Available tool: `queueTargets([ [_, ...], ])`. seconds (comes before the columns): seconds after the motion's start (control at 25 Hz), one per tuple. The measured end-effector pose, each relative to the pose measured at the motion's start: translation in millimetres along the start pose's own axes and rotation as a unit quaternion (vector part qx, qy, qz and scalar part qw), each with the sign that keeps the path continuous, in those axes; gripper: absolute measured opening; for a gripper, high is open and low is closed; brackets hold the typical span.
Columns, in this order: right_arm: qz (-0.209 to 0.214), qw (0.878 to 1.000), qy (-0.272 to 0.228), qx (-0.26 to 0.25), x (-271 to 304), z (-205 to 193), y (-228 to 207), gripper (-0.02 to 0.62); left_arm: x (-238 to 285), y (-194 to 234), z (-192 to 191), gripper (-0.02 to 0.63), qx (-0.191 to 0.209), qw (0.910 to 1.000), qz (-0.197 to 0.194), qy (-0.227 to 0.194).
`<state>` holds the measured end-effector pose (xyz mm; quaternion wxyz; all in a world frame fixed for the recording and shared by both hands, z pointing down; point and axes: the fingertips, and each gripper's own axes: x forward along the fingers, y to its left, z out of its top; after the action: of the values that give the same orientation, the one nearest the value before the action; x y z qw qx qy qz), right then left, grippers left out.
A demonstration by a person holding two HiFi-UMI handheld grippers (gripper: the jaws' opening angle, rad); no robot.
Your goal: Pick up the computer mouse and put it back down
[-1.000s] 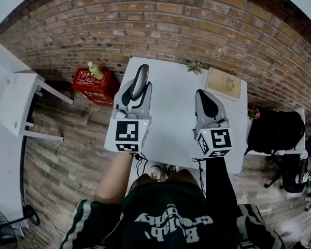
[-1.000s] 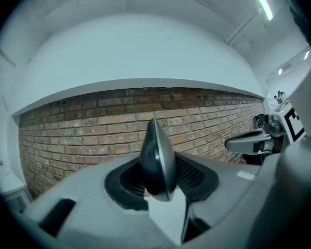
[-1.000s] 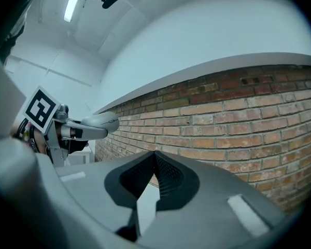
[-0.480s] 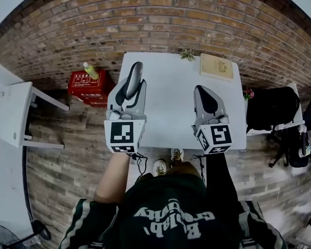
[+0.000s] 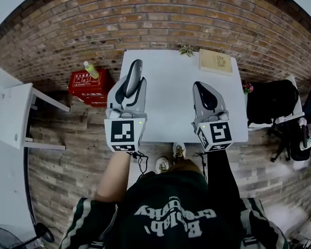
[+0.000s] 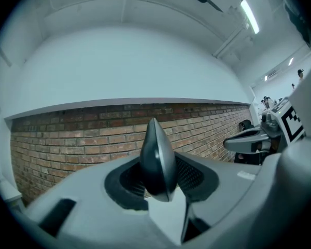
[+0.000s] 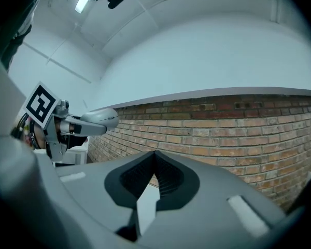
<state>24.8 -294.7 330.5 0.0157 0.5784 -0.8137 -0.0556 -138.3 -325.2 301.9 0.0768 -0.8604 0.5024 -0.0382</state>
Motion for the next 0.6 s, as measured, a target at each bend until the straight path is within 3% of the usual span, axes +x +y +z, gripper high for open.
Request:
queueTargets([
  [0.6,0.006,1.000,-0.008,-0.005,-0.8,10.4,12.1,0.012,-12.2,7.4,8.8,0.138,0.008,0.9999,0.003,-0.010],
])
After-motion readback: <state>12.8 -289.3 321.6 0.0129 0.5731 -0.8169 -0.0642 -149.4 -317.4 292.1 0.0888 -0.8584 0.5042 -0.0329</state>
